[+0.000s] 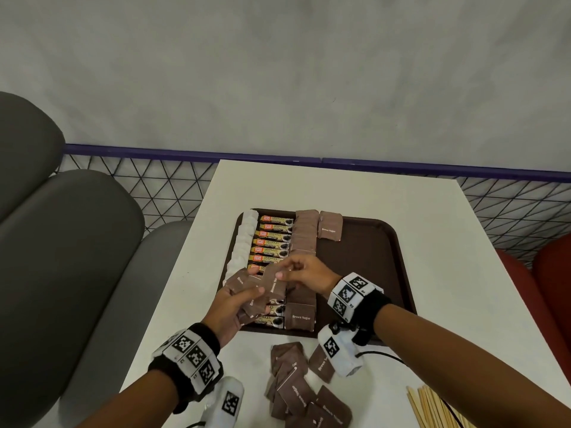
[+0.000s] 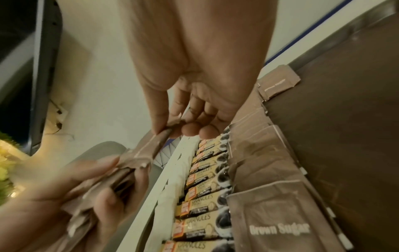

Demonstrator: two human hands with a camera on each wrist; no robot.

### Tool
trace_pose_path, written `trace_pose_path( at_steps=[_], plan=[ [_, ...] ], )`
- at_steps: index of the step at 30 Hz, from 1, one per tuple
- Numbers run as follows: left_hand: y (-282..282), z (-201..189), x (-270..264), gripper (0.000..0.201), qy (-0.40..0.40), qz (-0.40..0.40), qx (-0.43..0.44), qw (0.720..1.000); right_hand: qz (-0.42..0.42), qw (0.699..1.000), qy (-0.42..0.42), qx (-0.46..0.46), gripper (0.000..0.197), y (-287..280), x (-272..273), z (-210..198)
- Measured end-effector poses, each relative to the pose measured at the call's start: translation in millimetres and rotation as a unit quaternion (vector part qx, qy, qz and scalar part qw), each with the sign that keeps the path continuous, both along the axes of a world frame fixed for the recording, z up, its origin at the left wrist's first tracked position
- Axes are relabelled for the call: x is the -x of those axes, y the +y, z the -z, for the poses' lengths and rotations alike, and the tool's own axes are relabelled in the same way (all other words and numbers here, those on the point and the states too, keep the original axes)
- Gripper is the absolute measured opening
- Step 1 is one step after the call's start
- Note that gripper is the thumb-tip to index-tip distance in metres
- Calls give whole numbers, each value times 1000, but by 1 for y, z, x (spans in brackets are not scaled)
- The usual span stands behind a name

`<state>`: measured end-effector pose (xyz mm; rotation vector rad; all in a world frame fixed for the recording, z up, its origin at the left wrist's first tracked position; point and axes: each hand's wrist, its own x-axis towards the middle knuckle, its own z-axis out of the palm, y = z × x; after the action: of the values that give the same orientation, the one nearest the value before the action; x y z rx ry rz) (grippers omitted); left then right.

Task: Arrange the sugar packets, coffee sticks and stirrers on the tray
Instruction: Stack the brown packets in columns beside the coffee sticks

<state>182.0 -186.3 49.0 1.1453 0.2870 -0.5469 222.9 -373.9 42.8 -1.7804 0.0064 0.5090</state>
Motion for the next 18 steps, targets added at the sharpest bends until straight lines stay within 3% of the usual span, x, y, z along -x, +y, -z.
trace_pose_path(
  at_steps=[6,9,12,18],
  plan=[
    [7,-1,-3,38,6,-4,18,1000,184,983,-1,-9,16,-34,-10,1],
    [8,0,-5,38,13,-13,12,1000,305,951,-18,47,9,-60,-20,13],
    [11,1,-8,37,16,-26,7,1000,389,918,-14,77,16,-80,-31,23],
    [16,0,-15,34,7,-31,7,999,412,900,21,139,27,-96,-52,32]
  ],
)
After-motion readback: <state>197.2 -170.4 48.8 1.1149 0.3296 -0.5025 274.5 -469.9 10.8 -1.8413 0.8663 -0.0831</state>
